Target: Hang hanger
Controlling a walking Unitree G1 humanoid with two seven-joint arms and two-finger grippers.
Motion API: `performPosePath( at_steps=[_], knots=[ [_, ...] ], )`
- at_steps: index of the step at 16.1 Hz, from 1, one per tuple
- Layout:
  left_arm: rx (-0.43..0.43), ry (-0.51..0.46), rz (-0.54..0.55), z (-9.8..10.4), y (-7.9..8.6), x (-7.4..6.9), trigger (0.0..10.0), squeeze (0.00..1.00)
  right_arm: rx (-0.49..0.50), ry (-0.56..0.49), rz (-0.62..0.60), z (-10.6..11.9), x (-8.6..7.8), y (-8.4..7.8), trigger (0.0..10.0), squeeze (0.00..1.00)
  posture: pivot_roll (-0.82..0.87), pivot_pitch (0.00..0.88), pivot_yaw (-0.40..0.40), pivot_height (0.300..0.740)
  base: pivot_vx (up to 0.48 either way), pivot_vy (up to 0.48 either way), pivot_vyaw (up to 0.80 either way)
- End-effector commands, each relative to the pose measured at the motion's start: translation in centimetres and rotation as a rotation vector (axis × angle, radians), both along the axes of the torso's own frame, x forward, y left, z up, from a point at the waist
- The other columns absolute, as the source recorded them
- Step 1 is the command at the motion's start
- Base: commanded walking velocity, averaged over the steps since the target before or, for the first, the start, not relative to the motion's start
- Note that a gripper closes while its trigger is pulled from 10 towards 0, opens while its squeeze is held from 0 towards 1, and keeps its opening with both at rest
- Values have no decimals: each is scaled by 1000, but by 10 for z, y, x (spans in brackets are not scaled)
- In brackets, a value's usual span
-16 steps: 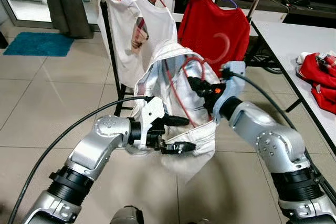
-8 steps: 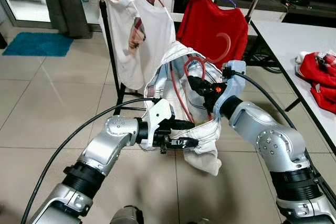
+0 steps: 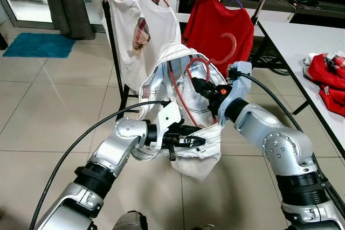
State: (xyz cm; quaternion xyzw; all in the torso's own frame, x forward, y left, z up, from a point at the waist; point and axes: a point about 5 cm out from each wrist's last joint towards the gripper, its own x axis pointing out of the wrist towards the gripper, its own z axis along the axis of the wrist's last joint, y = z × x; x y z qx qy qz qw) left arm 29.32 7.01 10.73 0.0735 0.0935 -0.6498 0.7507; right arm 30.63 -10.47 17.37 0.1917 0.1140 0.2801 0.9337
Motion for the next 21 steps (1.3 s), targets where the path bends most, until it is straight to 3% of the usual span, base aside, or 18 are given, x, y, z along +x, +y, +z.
performPosePath(
  at_steps=[1,12,15,21],
  knots=[
    [8,-14,-22,3,-4,2,0,0,33,-125,15,31,1,0,10000,0,-22,51,-89,740,0,0,0],
    [-106,-8,-15,15,-3,-1,0,0,-41,-116,18,20,0,1,10000,0,-16,39,-96,740,0,0,0],
    [-153,-58,-6,34,-1,-2,0,0,-116,-98,-33,9,4,-6,10000,0,-11,41,-101,740,0,0,0],
    [-182,-115,6,53,7,-5,0,0,-159,-69,-43,-6,5,-10,10000,0,-9,46,-105,740,0,0,0]
  ],
)
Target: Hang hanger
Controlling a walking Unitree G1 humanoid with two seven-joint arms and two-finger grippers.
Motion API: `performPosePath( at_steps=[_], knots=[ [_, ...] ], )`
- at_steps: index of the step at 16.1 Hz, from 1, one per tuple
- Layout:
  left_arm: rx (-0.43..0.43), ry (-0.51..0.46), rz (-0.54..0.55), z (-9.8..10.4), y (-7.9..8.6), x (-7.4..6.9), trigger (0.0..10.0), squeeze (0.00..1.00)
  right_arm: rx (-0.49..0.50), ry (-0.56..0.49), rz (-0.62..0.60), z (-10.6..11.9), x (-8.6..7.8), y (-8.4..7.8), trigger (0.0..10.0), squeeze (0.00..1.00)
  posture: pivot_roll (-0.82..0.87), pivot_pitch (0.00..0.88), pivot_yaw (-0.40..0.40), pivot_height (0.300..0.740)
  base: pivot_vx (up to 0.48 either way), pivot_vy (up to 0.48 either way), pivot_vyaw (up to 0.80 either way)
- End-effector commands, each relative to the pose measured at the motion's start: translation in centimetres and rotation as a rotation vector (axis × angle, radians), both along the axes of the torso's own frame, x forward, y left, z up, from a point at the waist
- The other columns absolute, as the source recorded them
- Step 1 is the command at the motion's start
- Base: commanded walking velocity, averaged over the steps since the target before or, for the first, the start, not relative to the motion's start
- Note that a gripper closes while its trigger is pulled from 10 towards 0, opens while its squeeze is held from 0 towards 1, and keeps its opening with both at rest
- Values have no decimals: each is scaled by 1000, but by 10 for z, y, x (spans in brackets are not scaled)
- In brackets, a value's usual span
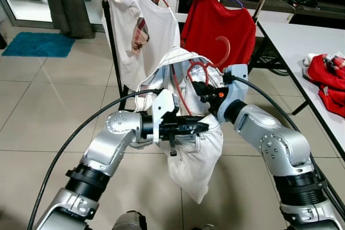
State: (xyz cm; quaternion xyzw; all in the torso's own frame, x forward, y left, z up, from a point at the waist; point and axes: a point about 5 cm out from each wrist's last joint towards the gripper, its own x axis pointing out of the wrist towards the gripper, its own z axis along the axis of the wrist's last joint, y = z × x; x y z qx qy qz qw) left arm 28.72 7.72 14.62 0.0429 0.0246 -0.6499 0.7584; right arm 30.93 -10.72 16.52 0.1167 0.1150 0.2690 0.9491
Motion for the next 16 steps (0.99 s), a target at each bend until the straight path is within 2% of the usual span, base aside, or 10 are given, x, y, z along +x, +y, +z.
performPosePath(
  at_steps=[1,5,7,9,11,14,16],
  knots=[
    [-45,-52,4,16,1,0,0,0,-16,-29,-36,1,2,-9,10000,0,-9,46,-104,740,0,0,0],
    [-48,-80,76,23,16,2,0,0,-9,-30,-48,0,1,-15,10000,0,-10,46,-102,740,0,0,0],
    [-67,-107,136,36,31,4,0,0,-14,-34,-55,0,1,-23,10000,0,-10,45,-101,740,0,0,0],
    [-91,-124,146,49,39,-2,0,0,-30,-36,-75,-1,3,-32,10000,0,-10,45,-101,740,0,0,0],
    [-90,-122,144,51,40,-5,0,0,-33,-37,-81,-1,3,-36,10000,0,-9,45,-101,740,0,0,0],
    [-10,-91,217,33,51,-6,0,0,-33,-53,-83,4,5,-39,10000,0,-8,45,-103,740,0,0,0],
    [102,-50,422,0,65,6,0,0,-39,-75,-64,10,5,-41,10000,0,-14,45,-99,740,0,0,0]
  ],
)
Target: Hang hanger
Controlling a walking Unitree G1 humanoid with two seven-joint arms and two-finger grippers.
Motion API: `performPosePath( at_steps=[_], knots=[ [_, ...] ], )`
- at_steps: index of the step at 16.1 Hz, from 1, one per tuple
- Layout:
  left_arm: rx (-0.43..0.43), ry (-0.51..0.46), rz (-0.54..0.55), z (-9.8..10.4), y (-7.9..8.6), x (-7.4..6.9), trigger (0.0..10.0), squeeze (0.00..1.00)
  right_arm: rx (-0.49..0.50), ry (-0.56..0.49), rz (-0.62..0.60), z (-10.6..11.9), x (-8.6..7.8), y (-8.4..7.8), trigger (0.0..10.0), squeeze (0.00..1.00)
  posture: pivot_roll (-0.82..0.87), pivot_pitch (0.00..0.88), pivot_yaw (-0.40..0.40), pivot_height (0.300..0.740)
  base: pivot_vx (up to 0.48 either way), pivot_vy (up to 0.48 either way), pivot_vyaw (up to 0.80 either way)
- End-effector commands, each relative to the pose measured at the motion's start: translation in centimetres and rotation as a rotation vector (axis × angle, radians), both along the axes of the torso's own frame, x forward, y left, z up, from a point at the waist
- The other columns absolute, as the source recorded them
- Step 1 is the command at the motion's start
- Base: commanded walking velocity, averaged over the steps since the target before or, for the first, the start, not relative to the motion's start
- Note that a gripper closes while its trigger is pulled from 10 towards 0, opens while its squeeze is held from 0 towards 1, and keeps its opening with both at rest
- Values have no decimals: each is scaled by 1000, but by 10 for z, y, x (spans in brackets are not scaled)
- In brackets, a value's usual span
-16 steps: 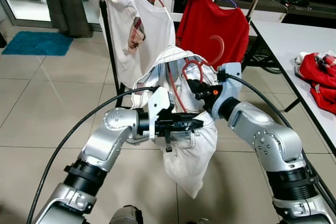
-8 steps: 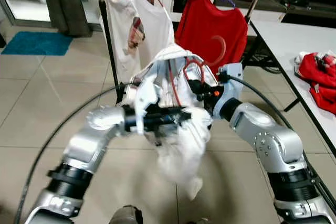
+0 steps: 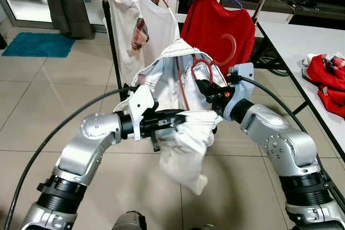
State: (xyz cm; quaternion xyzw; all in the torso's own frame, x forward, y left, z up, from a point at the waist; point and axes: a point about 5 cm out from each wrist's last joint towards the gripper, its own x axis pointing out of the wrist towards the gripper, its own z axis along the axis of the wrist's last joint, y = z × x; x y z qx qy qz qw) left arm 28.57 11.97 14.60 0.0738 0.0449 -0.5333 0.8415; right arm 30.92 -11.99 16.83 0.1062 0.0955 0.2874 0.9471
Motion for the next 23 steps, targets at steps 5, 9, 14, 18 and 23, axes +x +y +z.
performPosePath(
  at_steps=[5,9,14,18,23],
  knots=[
    [150,102,386,-43,37,19,0,0,-42,-31,-108,7,4,-34,10000,0,-12,46,-98,740,0,0,0],
    [121,135,398,-56,18,24,3020,0,-37,-39,-99,10,4,-32,10000,0,-13,47,-94,740,0,0,0],
    [191,174,425,-71,18,25,4667,0,-30,-36,-96,9,2,-30,10000,0,-13,46,-88,740,0,0,0],
    [-8,159,339,-48,9,20,10000,1000,-39,-15,-133,6,3,-35,10000,0,-6,46,-88,740,0,0,0],
    [-273,-18,427,15,22,1,10000,1000,-98,63,-362,-21,-2,-61,10000,0,30,34,-99,740,0,0,0]
  ],
)
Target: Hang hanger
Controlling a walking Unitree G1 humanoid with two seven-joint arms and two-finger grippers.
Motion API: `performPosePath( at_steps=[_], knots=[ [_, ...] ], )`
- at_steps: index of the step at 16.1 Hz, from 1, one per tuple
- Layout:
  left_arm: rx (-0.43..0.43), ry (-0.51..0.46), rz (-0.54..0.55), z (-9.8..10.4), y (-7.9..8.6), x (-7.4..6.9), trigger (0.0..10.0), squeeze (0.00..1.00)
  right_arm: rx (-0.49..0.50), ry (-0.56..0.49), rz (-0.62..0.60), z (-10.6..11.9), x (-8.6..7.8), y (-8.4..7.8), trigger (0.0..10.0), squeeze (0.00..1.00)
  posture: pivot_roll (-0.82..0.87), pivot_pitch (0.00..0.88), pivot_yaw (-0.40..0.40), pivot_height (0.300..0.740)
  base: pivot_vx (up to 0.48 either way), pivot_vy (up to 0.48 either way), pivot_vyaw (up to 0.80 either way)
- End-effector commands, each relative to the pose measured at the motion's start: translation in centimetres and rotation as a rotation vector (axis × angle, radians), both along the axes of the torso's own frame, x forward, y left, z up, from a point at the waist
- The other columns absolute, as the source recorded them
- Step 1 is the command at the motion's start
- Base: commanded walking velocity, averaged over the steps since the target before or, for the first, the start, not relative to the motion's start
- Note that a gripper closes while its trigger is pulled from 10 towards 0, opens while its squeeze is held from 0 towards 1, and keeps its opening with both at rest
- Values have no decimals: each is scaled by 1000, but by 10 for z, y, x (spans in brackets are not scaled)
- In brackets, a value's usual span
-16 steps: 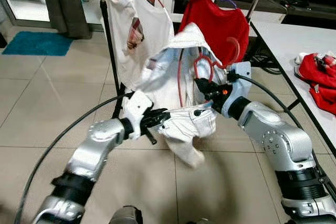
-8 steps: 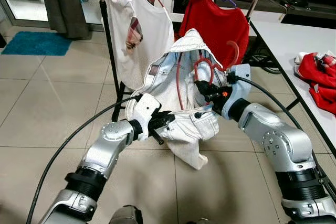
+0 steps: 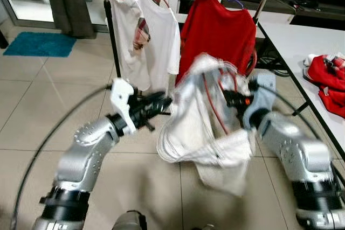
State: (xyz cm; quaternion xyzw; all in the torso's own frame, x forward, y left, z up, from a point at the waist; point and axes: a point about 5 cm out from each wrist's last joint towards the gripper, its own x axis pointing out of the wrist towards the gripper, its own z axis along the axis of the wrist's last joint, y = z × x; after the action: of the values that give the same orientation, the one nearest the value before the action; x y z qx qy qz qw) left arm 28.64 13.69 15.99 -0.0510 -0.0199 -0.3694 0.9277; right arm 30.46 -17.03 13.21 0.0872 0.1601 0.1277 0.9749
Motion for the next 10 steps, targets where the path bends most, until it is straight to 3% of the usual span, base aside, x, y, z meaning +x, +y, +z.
performPosePath(
  at_steps=[1,2,3,4,6,8,10],
  knots=[
    [15,-19,136,4,11,1,10000,1000,3,-76,-85,13,-1,-12,10000,0,33,32,-97,740,0,0,0],
    [20,-20,212,5,17,-2,10000,557,18,-70,-130,9,-6,-12,10000,0,37,30,-94,740,0,0,0],
    [83,7,311,-1,25,-6,10000,0,52,-63,-173,4,-14,-10,10000,0,42,29,-88,740,0,0,0],
    [141,20,382,-8,31,-10,10000,0,68,-57,-202,-3,-23,-6,10000,0,51,29,-81,740,0,0,0],
    [161,61,471,-16,37,-12,10000,0,52,-39,-242,-13,-33,1,10000,0,59,37,-65,740,0,-133,0],
    [201,38,518,-17,36,-11,10000,0,64,-59,-263,-13,-36,5,10000,0,57,48,-53,740,0,-442,0],
    [209,43,535,-18,30,-11,10000,0,100,-80,-286,-8,-37,7,10000,0,50,48,-46,740,0,0,0]
  ],
)
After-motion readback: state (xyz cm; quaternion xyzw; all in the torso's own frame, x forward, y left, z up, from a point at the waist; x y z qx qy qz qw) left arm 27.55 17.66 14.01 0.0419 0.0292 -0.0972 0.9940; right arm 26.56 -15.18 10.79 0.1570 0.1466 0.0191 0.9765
